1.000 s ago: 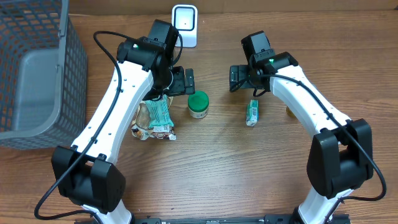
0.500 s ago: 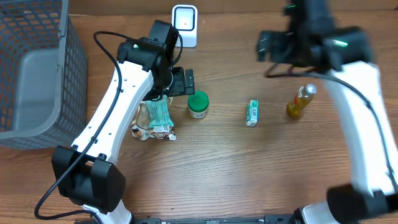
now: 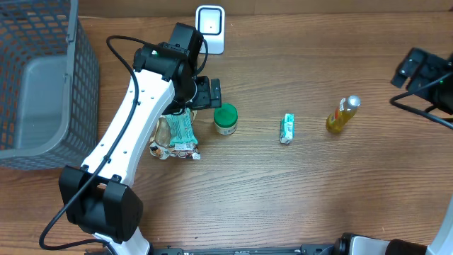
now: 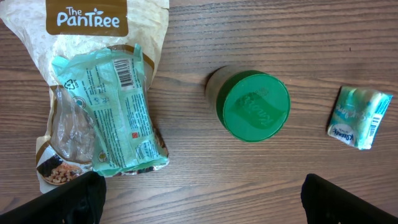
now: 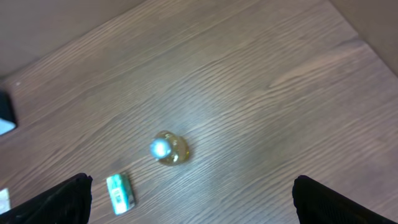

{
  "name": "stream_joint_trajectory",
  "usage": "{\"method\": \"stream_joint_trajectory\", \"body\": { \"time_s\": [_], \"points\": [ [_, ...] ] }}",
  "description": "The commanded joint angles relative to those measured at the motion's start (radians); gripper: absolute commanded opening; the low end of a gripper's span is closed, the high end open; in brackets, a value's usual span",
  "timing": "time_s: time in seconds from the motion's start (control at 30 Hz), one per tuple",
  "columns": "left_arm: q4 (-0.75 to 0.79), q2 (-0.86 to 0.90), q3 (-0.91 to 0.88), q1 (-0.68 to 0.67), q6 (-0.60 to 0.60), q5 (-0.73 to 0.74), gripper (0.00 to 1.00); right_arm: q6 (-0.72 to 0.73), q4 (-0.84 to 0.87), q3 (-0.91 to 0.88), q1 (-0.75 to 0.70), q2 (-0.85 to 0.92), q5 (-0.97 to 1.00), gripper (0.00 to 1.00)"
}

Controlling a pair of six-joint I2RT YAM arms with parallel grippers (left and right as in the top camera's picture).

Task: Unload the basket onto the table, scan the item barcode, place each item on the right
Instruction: 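Retract the right arm to the right and move left gripper over green jar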

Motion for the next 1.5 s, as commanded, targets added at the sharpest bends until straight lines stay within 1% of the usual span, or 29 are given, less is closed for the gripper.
{"method": "stream_joint_trajectory", "body": {
  "time_s": [0.0, 0.3, 0.5, 0.63, 0.8, 0.87, 1.13, 1.3, 1.47],
  "points": [
    [0.001, -0.003, -0.011, -0.004, -0.004, -0.007, 1.00, -0.005, 0.002, 0.003, -0.015, 0.000, 0.003, 1.00],
    [0.042, -0.003, -0.010, -0.005, -0.004, 0.019, 1.00, -0.005, 0.002, 0.002, -0.015, 0.000, 0.003, 1.00],
    [0.034, -0.003, -0.003, -0.023, -0.006, 0.029, 1.00, -0.005, 0.002, 0.002, -0.015, 0.000, 0.003, 1.00],
    [-0.018, -0.003, 0.062, -0.023, -0.002, 0.030, 1.00, -0.005, 0.002, 0.002, -0.015, 0.000, 0.003, 1.00],
    [-0.049, -0.003, 0.197, -0.030, 0.024, 0.025, 1.00, -0.005, 0.002, 0.002, -0.015, 0.000, 0.003, 1.00],
    [-0.046, -0.003, 0.235, -0.048, 0.023, 0.009, 1.00, -0.005, 0.002, 0.002, -0.015, 0.000, 0.003, 1.00],
    [-0.037, 0.040, 0.230, -0.170, 0.019, -0.135, 1.00, -0.005, 0.002, 0.002, -0.015, 0.000, 0.003, 1.00],
    [-0.043, 0.083, 0.229, -0.220, 0.020, -0.165, 1.00, -0.005, 0.002, 0.002, -0.015, 0.000, 0.003, 1.00],
    [-0.080, 0.144, 0.229, -0.225, 0.020, -0.165, 1.00, -0.005, 0.002, 0.002, -0.015, 0.000, 0.003, 1.00]
  ]
}}
